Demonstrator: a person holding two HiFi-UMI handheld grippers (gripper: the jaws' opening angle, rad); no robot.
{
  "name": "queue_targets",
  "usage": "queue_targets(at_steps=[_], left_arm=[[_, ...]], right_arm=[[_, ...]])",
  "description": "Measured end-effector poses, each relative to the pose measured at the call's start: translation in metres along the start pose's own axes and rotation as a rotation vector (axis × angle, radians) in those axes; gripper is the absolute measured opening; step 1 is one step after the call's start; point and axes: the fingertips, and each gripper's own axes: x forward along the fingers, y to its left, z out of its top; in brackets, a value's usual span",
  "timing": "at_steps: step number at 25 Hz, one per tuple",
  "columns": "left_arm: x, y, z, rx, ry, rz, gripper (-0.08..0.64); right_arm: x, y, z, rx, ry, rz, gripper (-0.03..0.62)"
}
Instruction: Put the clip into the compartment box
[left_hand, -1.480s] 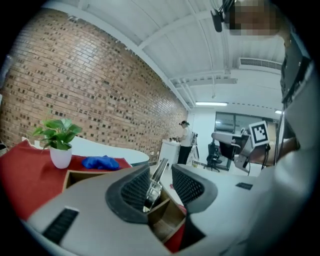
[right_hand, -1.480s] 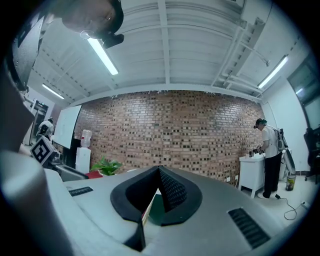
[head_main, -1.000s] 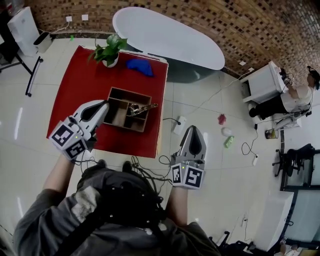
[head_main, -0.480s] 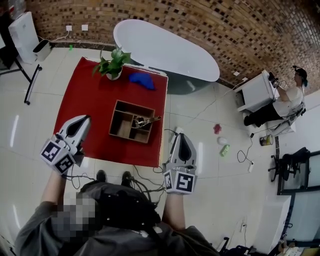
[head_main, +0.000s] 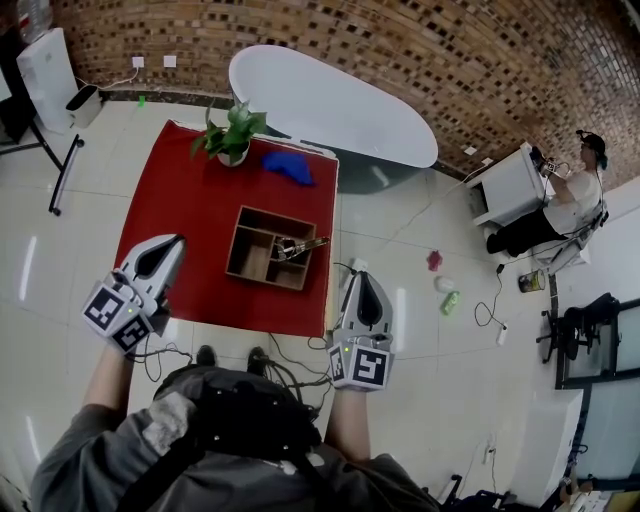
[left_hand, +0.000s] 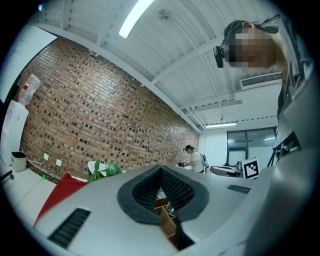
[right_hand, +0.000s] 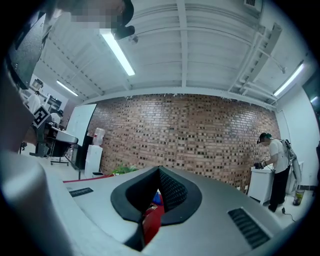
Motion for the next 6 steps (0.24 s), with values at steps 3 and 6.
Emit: queue_targets(at_steps=[3, 6], left_arm=[[-0.0017, -0.0023, 0.0008, -0.007, 0.005, -0.002, 0.035], [-0.0024, -0.0036, 0.0041, -0.015, -0.003, -0.003, 0.035]], right_arm=[[0.0004, 0.0019, 0.0027, -0.004, 0.002, 0.0, 0.003], [0.002, 0.0034, 0.006, -0.009, 0.001, 0.001, 0.003]])
